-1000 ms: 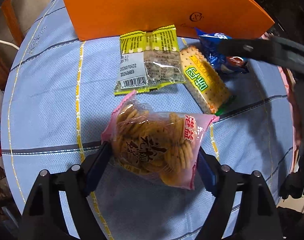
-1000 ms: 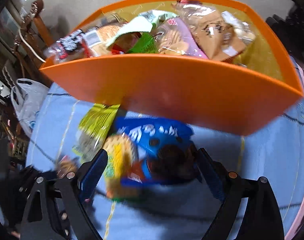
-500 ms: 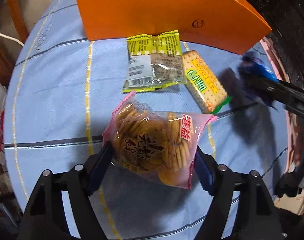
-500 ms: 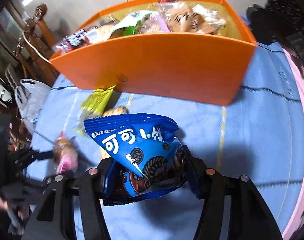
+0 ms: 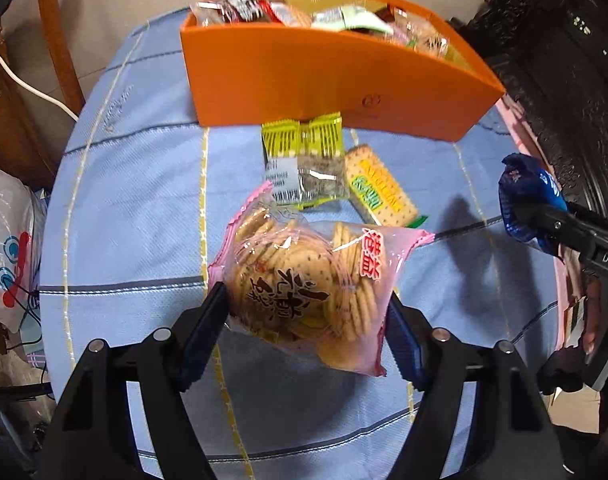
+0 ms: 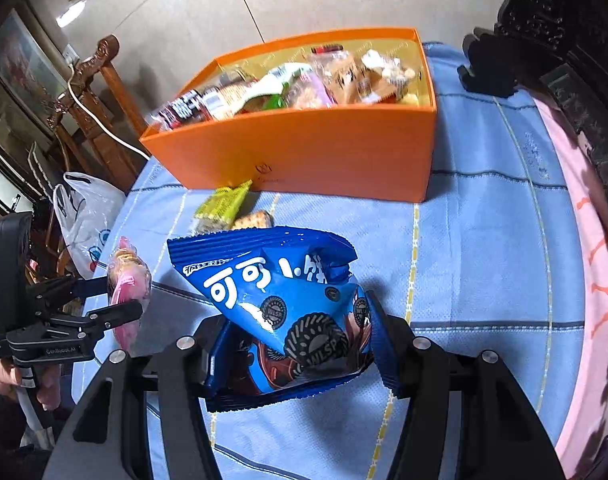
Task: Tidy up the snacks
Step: 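Carry both bags into the orange box and open both grippers, then move both open grippers back over the last snacks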
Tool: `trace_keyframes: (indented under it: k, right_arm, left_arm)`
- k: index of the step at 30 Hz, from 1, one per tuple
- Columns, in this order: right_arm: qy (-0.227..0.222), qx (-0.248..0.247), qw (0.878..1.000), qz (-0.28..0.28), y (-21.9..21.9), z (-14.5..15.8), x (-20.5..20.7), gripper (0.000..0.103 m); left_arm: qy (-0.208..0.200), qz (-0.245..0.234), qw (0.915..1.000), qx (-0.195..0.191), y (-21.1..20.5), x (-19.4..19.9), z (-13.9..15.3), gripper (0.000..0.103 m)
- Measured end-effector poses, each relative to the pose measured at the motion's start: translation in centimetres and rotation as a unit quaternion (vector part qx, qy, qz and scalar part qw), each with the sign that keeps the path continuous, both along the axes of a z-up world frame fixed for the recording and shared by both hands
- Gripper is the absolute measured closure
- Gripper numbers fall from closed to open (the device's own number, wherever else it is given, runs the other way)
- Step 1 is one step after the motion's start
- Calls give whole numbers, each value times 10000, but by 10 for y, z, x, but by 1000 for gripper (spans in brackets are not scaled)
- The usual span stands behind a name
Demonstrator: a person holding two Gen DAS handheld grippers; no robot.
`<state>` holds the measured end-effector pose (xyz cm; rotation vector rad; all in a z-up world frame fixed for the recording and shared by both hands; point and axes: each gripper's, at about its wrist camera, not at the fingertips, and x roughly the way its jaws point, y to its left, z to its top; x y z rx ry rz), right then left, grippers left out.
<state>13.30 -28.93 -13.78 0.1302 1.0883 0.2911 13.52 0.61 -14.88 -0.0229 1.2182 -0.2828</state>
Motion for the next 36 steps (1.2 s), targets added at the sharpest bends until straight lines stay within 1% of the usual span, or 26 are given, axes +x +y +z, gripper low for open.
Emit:
trace_keyframes:
  k: [4, 8, 12, 14, 16, 19, 23, 24, 26, 27, 28, 29, 30, 31, 32, 36]
  right_arm:
    - [-213, 30, 9998, 61, 4, 19, 7, 44]
    - [-548, 74, 9984, 110, 3, 50, 28, 44]
    - [-795, 0, 9968, 48, 1, 69, 56, 44]
    - [-849, 19, 9964, 5, -1, 74, 78, 44]
    - [-910, -6, 9958, -54, -3, 75, 96, 43]
    - [-918, -55, 9957, -119, -3, 75, 126, 43]
    - [-862, -138, 9960, -192, -3, 65, 168, 43]
    - [-850, -185, 9960, -208, -2, 62, 181, 43]
    - [-937, -223, 9946, -397, -5, 58, 197, 37]
    - [-1007, -193, 9933, -539, -8, 58, 203, 32]
    - [-1009, -190, 9922, -703, -11, 57, 206, 18]
    - [-986, -194, 9912, -863, -15, 56, 208, 14]
    - [-1009, -106, 9906, -916, -18, 55, 205, 14]
    - [-1017, -21, 9914, -828, -19, 54, 202, 14]
    - [-1004, -45, 9918, -795, -19, 52, 197, 13]
    - [-967, -47, 9926, -738, -20, 47, 173, 13]
  left_arm:
    - [-137, 33, 9999, -36, -4, 11, 17, 31]
    - [-507, 4, 9987, -23, -7, 36, 46, 31]
    - [-828, 89, 9964, -138, -11, 80, 81, 31]
    - [-968, 105, 9952, -56, -19, 110, 94, 31]
    - [-1001, 114, 9949, 63, -27, 134, 100, 31]
    - [-1009, 123, 9946, 190, -41, 169, 100, 31]
    - [-958, 157, 9949, 257, -53, 206, 94, 30]
    - [-948, 169, 9948, 330, -57, 219, 92, 30]
    - [-947, 284, 9941, 442, -59, 234, 87, 27]
    - [-996, 397, 9928, 536, -60, 241, 86, 19]
    - [-1121, 562, 9899, 658, -59, 244, 86, 12]
    - [-1257, 671, 9875, 678, -57, 243, 88, 10]
    - [-1324, 710, 9865, 647, -55, 242, 88, 8]
    - [-1326, 708, 9870, 573, -53, 240, 87, 8]
    - [-1252, 679, 9884, 529, -51, 238, 84, 8]
    - [-1070, 587, 9908, 584, -47, 221, 76, 8]
